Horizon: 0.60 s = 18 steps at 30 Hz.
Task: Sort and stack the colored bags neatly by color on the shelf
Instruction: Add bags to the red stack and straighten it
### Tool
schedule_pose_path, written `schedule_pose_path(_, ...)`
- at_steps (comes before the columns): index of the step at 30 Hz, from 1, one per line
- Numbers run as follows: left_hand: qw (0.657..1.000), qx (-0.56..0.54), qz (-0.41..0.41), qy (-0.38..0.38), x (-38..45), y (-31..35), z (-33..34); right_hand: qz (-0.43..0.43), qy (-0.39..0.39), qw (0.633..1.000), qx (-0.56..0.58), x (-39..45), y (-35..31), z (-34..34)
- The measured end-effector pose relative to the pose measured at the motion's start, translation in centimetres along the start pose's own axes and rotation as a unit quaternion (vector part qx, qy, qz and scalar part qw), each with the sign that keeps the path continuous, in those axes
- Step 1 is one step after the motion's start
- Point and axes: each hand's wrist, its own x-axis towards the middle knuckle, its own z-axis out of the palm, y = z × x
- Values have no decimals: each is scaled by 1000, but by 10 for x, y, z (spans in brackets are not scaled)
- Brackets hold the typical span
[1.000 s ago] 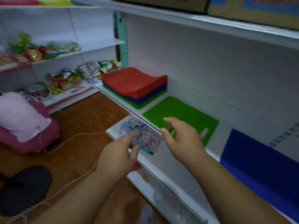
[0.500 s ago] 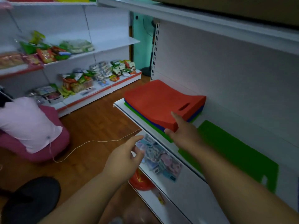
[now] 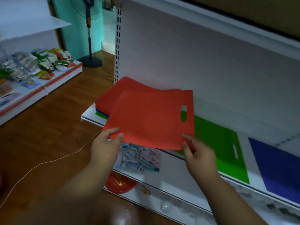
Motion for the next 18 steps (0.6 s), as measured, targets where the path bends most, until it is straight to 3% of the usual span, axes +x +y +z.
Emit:
schedule_pose_path(4, 992, 95, 73, -49, -7, -5, 9, 17, 51, 998, -43, -17, 20, -26)
schedule_pose_path(8, 954, 202, 198, -103, -35, -6, 45, 71, 93, 992, -50, -43, 50, -65)
schedule_pose_path(14, 893, 217, 326, -222, -105, 10, 128, 159, 219, 959, -83, -122, 113, -148)
schedule_pose_path(18, 851, 220, 384, -282, -179, 7, 199, 246, 242, 935, -82, -192, 168, -209)
